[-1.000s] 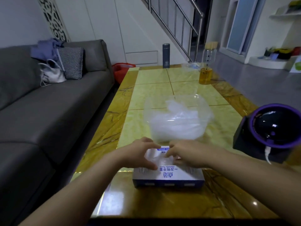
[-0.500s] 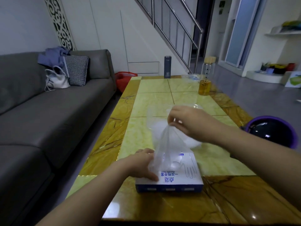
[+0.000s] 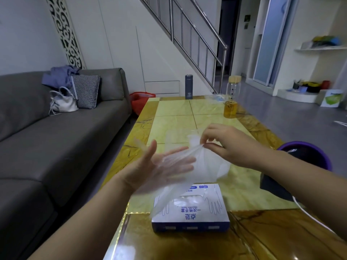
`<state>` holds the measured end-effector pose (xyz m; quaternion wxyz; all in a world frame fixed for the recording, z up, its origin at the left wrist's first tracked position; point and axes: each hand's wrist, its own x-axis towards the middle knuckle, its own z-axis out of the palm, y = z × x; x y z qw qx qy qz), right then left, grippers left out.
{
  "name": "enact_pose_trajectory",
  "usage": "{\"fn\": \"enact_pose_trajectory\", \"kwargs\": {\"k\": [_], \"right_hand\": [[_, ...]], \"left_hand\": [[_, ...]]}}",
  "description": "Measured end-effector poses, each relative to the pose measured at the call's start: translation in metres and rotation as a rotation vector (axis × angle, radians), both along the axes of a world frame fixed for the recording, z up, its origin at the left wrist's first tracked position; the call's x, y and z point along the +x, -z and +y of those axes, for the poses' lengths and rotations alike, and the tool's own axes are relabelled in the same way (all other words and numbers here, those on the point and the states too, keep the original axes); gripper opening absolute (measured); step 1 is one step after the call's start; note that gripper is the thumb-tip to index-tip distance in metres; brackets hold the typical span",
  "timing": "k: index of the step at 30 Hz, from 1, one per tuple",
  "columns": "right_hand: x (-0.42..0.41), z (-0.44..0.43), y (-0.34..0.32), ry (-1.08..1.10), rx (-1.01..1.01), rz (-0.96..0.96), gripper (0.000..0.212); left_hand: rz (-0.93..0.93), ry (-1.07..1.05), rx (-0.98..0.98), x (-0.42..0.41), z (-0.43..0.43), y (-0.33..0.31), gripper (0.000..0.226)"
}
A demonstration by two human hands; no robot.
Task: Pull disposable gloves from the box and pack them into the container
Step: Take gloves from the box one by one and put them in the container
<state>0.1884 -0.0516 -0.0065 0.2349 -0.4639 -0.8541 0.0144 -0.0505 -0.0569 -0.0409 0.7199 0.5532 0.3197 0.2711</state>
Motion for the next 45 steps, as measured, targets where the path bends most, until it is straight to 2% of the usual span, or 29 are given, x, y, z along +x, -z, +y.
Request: {"fn": "enact_pose_trajectory", "kwargs": {"k": [1,3,6,7,10,12,14,16,20,22,26,29,32,37,39,40,41,43,45], "right_hand": [[-0.002,-0.003,0.0,-0.01,0.012,-0.006,0.006],[-0.007,-0.007,0.0,-0.027,0.034,-0.001,0.007],[-0.008,-0.007,0.001,-0.045,0.041,0.047,0.011],[-0.008,-0.007,0.002,-0.026,0.022,0.1,0.018],[-0.003,-0.006,0.005,0.153,-0.18,0.46,0.056],[0.0,-0.006,0.008,0.218,-0.477,0.793,0.079],[0.0,-0.007,0.013,0.162,-0.779,1.041,0.087],[-0.003,-0.008,0.015,0.047,-0.902,1.137,0.086],[-0.013,-0.005,0.005,-0.113,-0.808,1.138,0.083],[-0.016,0.001,-0.004,-0.158,-0.7,1.083,0.075],[-0.017,0.014,-0.018,-0.14,-0.503,0.721,0.048],[-0.009,0.035,-0.019,-0.052,-0.493,0.568,0.045],[0.01,0.057,-0.015,0.041,-0.558,0.422,0.05],[0.029,0.093,0.008,0.241,-0.61,0.249,0.066],[0.033,0.105,0.023,0.352,-0.581,0.153,0.071],[0.034,0.11,0.03,0.399,-0.57,0.088,0.073],[0.034,0.113,0.035,0.432,-0.566,0.03,0.073],[0.033,0.117,0.042,0.462,-0.573,-0.044,0.074],[0.031,0.122,0.048,0.486,-0.567,-0.132,0.072]], "left_hand": [[-0.081,0.03,-0.067,0.004,0.0,-0.004,0.103],[-0.181,0.042,-0.121,0.008,0.007,-0.003,0.094],[-0.163,-0.098,-0.039,0.023,0.007,-0.007,0.046],[-0.18,-0.131,-0.019,0.026,0.007,-0.008,0.037],[-0.167,-0.216,0.055,0.027,0.007,-0.012,0.039],[-0.166,-0.231,0.121,0.024,0.008,-0.015,0.041],[-0.18,-0.208,0.159,0.019,0.012,-0.018,0.042],[-0.167,-0.191,0.187,0.016,0.016,-0.02,0.045],[-0.097,-0.199,0.222,0.011,0.023,-0.025,0.055],[-0.028,-0.211,0.265,0.006,0.034,-0.027,0.063],[0.071,-0.157,0.325,0.005,0.052,-0.032,0.06],[0.159,-0.122,0.326,0.002,0.074,-0.032,0.061],[0.354,-0.139,0.405,-0.003,0.103,-0.027,0.062],[0.951,-0.367,0.77,0.011,0.15,-0.009,0.061],[1.08,-0.558,0.983,0.025,0.157,-0.005,0.057],[1.082,-0.621,1.119,0.035,0.155,-0.005,0.052],[1.048,-0.609,1.244,0.045,0.149,-0.007,0.047],[1.035,-0.348,1.336,0.066,0.141,-0.005,0.037],[1.173,-0.003,1.163,0.081,0.139,0.005,0.035]]}}
